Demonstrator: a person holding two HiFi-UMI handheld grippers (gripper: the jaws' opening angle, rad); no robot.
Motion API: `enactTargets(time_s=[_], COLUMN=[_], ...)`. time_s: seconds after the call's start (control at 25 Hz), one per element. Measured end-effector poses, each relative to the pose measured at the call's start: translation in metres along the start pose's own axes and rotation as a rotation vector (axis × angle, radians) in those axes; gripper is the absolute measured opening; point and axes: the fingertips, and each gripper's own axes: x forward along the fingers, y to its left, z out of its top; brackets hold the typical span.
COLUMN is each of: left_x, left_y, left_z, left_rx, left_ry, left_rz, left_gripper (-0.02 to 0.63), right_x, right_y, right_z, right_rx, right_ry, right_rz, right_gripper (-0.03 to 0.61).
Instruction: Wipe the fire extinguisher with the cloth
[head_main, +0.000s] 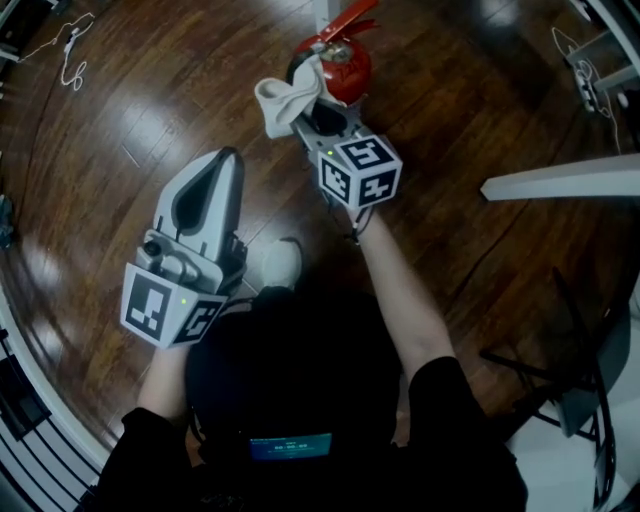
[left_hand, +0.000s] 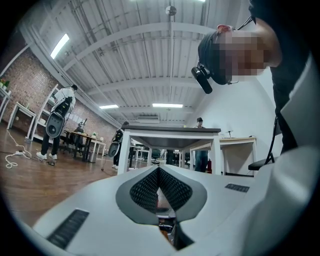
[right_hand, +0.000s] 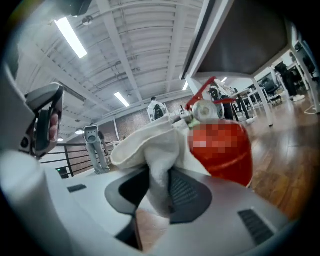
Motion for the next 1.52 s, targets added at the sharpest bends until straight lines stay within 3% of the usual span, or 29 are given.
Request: enactTargets(time_s=[0.56,0.8,1.0,1.24,1.52], left_x=[-0.005,-0.011,-0.012,-0.007,-0.005], left_y=[0.002,0.003,0.005,-0.003,-0.009], left_z=[0.0,0.004,0.006,0.007,0.005], left_rx=[0.002,0.013,0.007,0.007,-0.001], left_ry=[0.001,-0.014,-0.019,-0.031,-0.033], left_rz=[0.011,0.019,0.018,0.001,-0.016], left_gripper=[0.002,0.002,0.002,0.002,0.002], right_x=[0.031,0.022,0.012,-0.021,-0.066], right_y=[-0.059,-0.076,-0.051,-0.009,-0.005], right_z=[-0.159,-0.192,-0.158,-0.059,0.059], right_rx=[-0.004,-0.018,-0.052,-0.15,-0.175], right_ry=[0.363,0.461,0.346,0.117,-0.139], right_rz=[-0.086,-0.14,-0.06,0.028,-0.014], right_gripper=[0.123,0.123,0.123,0.124,0.126])
